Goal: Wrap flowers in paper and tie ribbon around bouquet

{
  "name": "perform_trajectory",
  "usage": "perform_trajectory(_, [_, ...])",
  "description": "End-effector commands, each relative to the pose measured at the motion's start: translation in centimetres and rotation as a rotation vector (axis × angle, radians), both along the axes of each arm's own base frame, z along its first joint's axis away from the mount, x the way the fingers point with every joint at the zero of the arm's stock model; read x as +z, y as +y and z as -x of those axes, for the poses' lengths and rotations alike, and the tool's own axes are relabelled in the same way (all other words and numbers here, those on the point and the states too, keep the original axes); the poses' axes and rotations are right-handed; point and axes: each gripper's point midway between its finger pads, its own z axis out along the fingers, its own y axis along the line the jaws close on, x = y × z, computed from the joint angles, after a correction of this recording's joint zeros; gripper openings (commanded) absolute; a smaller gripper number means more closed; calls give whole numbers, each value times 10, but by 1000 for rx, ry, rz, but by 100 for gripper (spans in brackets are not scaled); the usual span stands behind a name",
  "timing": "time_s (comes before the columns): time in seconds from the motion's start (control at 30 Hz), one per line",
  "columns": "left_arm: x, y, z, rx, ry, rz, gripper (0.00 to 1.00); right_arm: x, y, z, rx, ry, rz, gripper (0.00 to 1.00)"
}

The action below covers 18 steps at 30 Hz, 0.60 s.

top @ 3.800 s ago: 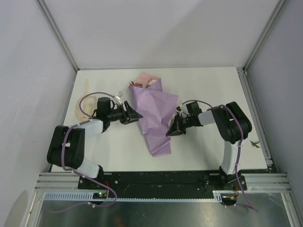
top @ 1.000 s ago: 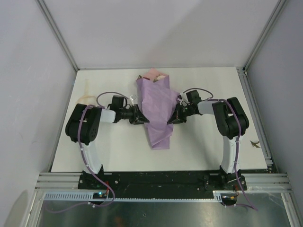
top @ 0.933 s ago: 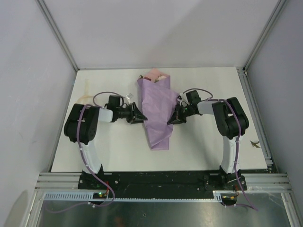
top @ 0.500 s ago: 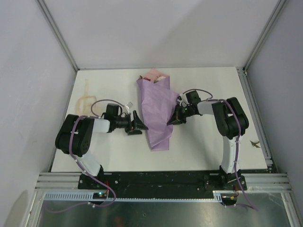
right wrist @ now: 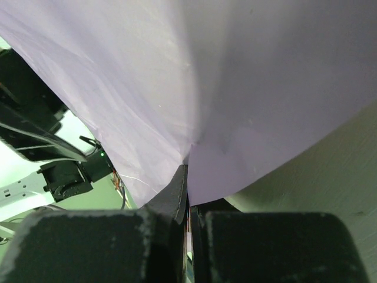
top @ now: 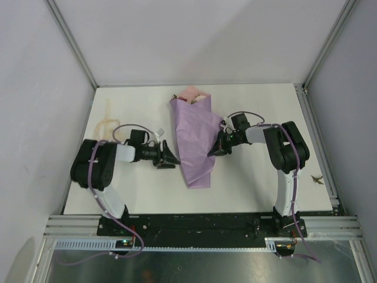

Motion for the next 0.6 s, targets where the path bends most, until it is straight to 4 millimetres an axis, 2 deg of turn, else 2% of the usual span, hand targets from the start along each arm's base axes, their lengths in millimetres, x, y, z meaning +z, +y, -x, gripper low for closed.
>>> perform_trajectory(0.0, [40,28,4,-30,-181,-34,62,-23,-7,11,8,22,74,0])
perform_trajectory(0.07, [65,22,6,-51,-259,-22,62,-21,-6,12,17,14,71,0])
perform_trajectory(0.13, [83,2,15,-110,-301,-2,59,-20,-6,14,27,11,69,0])
perform_trajectory(0.23, [93,-32,22,-168,-342,38,51,-19,-5,16,39,10,65,0])
perform_trajectory(0.33, [77,-63,25,-217,-286,58,39,-18,-5,17,44,12,57,0])
perform_trajectory(0.4, [57,-74,28,-236,-226,47,33,-17,-4,16,45,8,50,0])
perform_trajectory(0.47, [33,-79,35,-248,-160,27,29,-15,-4,15,45,7,41,0])
perform_trajectory(0.57, [-2,-76,46,-261,-64,-7,23,-10,-5,11,44,-1,27,0])
